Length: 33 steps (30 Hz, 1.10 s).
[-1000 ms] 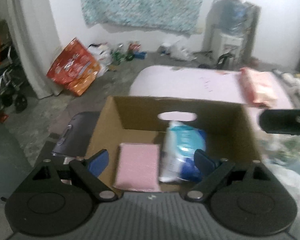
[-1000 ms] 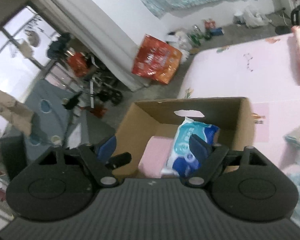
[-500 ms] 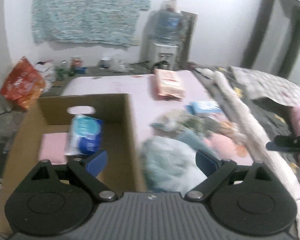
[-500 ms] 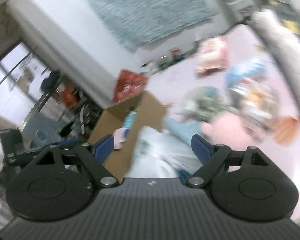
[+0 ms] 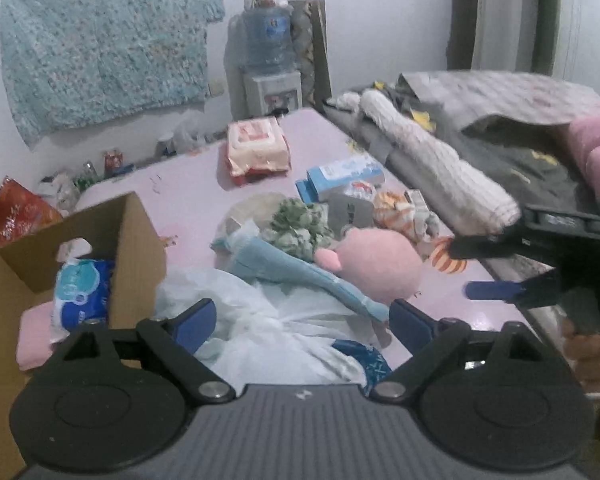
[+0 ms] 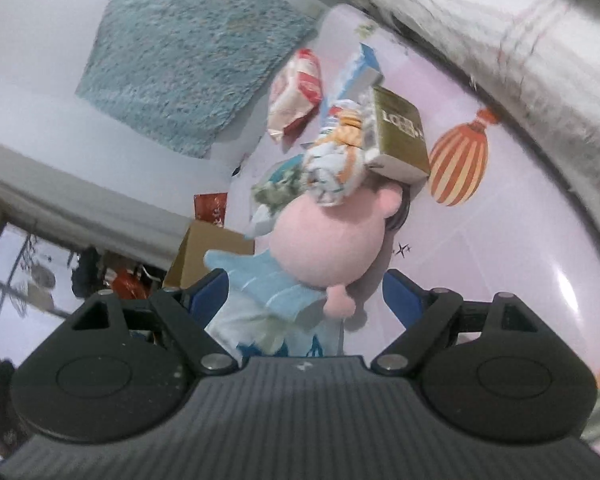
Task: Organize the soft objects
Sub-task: 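Move the right tool to the pink plush toy and grasp it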
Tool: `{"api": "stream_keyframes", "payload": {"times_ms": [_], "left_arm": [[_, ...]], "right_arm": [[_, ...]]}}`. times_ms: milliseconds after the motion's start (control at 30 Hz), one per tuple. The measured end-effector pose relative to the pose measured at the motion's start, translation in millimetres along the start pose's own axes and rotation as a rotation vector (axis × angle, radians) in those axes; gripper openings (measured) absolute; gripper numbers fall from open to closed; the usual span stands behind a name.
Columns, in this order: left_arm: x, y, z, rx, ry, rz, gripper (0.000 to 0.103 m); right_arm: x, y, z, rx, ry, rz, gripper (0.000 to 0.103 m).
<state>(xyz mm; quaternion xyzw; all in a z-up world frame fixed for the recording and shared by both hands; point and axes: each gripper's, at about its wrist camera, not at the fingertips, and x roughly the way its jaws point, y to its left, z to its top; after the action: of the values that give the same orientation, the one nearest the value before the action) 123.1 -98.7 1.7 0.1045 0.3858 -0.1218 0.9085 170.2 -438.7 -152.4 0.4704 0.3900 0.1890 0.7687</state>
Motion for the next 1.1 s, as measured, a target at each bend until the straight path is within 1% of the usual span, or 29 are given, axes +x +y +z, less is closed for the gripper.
{"api": "stream_keyframes", "payload": {"times_ms": [100, 200, 267, 300, 333, 367, 400, 467, 500, 567, 700, 767, 800, 900, 933, 1000, 1100], "left_arm": [[13, -2, 3, -0.013, 0.014, -0.005, 0.091], [24, -3, 5, -0.027, 0.035, 0.007, 0.079], [32, -3, 4, -0.032, 0.057, 0.006, 0.068], [34, -3, 3, -0.029, 0.059, 0.009, 0.067], [34, -5, 2, -0.024, 0.057, 0.012, 0.066], [34, -6, 2, -0.017, 0.054, 0.016, 0.066], [33, -6, 1, -0.013, 0.053, 0.018, 0.066], [31, -7, 0, -0.012, 0.053, 0.010, 0.066], [30, -7, 0, -0.013, 0.052, 0.004, 0.066], [24, -6, 0, -0.014, 0.047, -0.012, 0.066], [9, -8, 0, -0.001, 0.025, -0.045, 0.068], [1, -11, -1, 0.014, 0.015, -0.074, 0.073], [-2, -14, -1, 0.024, 0.015, -0.093, 0.074], [-8, -25, -3, 0.061, 0.025, -0.169, 0.078], [-8, -30, -4, 0.076, 0.032, -0.195, 0.080], [-6, -40, -6, 0.111, 0.049, -0.239, 0.081], [2, -57, -11, 0.171, 0.086, -0.275, 0.082]], "right_arm": [[25, -7, 6, 0.045, -0.001, 0.010, 0.085], [52, -13, 14, 0.082, -0.002, 0.006, 0.085], [68, -19, 16, 0.113, 0.013, 0.006, 0.083], [75, -21, 16, 0.122, 0.021, 0.010, 0.080], [80, -22, 15, 0.129, 0.025, 0.013, 0.074], [84, -23, 14, 0.127, 0.026, 0.005, 0.066], [87, -23, 13, 0.120, 0.023, -0.001, 0.064], [87, -25, 12, 0.125, 0.015, 0.009, 0.058], [87, -26, 11, 0.127, 0.014, 0.011, 0.057], [82, -28, 7, 0.129, 0.019, 0.011, 0.054], [61, -33, -1, 0.125, 0.046, 0.005, 0.053], [45, -37, -9, 0.130, 0.064, 0.004, 0.052], [39, -39, -13, 0.132, 0.074, 0.001, 0.052], [18, -45, -27, 0.139, 0.105, -0.002, 0.052], [12, -46, -32, 0.137, 0.113, -0.004, 0.052], [0, -48, -41, 0.133, 0.127, -0.006, 0.053], [-17, -48, -52, 0.103, 0.138, -0.022, 0.055]]}}
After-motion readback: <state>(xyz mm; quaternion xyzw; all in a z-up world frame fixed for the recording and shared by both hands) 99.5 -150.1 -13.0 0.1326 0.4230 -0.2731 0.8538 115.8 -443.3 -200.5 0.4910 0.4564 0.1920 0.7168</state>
